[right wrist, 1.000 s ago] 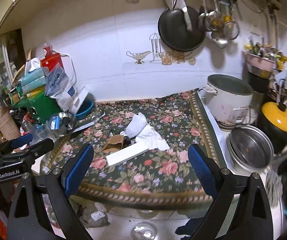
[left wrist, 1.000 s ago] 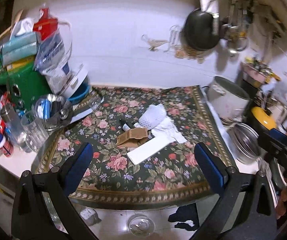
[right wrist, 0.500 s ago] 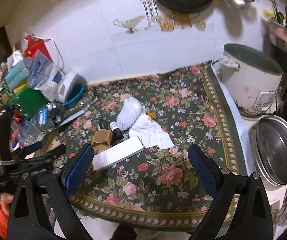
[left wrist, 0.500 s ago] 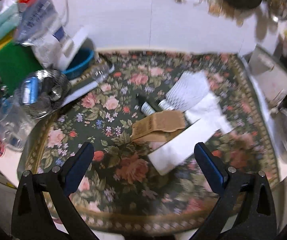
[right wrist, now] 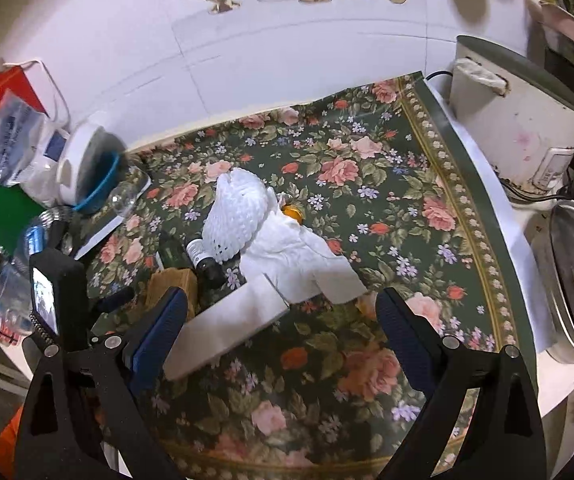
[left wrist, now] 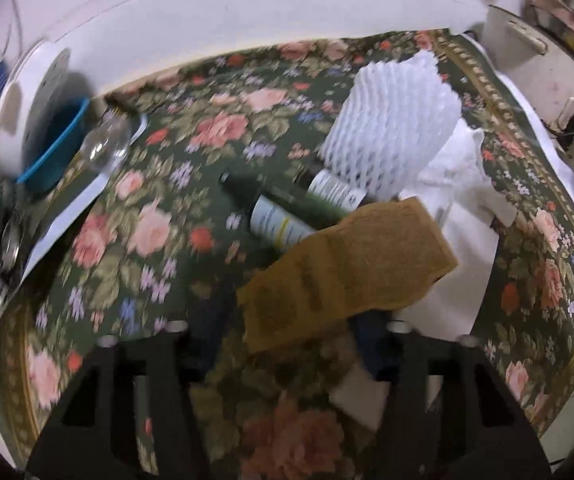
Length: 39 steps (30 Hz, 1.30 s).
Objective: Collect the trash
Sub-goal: 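Grasp the brown cardboard sleeve with the left tool while the right tool grasps the white foam net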
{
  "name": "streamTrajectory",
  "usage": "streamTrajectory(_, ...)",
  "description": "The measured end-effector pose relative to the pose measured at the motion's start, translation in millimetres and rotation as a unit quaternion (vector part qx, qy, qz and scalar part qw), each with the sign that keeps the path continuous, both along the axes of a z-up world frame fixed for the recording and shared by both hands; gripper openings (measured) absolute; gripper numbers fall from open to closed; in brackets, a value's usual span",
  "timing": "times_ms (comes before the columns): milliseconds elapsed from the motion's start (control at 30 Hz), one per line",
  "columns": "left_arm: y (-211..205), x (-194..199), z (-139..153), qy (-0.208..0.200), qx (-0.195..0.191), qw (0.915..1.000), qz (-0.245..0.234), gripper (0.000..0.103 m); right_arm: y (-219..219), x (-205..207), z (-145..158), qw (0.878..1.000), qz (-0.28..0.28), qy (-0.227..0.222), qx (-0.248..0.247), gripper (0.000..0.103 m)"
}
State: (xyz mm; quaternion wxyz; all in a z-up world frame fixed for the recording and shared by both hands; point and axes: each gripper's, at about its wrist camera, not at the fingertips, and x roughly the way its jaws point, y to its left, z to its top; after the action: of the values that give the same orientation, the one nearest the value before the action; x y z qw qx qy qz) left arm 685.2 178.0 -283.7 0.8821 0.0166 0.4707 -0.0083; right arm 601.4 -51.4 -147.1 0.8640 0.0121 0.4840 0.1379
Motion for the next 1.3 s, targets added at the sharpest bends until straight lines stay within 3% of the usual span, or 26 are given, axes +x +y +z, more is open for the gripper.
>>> streamTrajectory(33,2,3,1,0.0,-0.005,1.0,-0.005,0.014,4,3,-3,1.0,-0.001,0.002,-0.002,0.094)
streamTrajectory(133,14,7,11,-0.016,-0.028,0.9995,-0.002,0.0,14,14,-10,1.0,-0.003,0.01,-0.003,0.094)
streamTrajectory(333,59,8,37,-0.035,-0.072,0.996,0.041,0.0,37,43,-21,1.0,-0.004,0.01,0.009,0.092)
streamTrajectory(700,98,7,64,-0.057,-0.056,0.9949,0.062,0.0,56,108,-67,0.996,-0.028,0.063,0.055,0.057)
streamTrajectory(767,99,6,64,-0.055,-0.058,0.9948,0.062,0.0,59,114,-74,0.995,-0.025,0.075,0.058,0.044)
streamTrajectory(833,98,5,65,-0.05,-0.067,0.9947,0.06,0.0,62,114,-75,0.995,-0.019,0.073,0.066,0.039)
streamTrajectory(967,89,4,70,-0.052,-0.067,0.9949,0.056,0.0,66,105,-59,0.997,-0.001,0.04,0.062,0.032)
streamTrajectory(1300,38,-17,116,-0.078,-0.086,0.9916,0.057,0.0,32,59,15,0.996,0.017,-0.045,0.071,0.031)
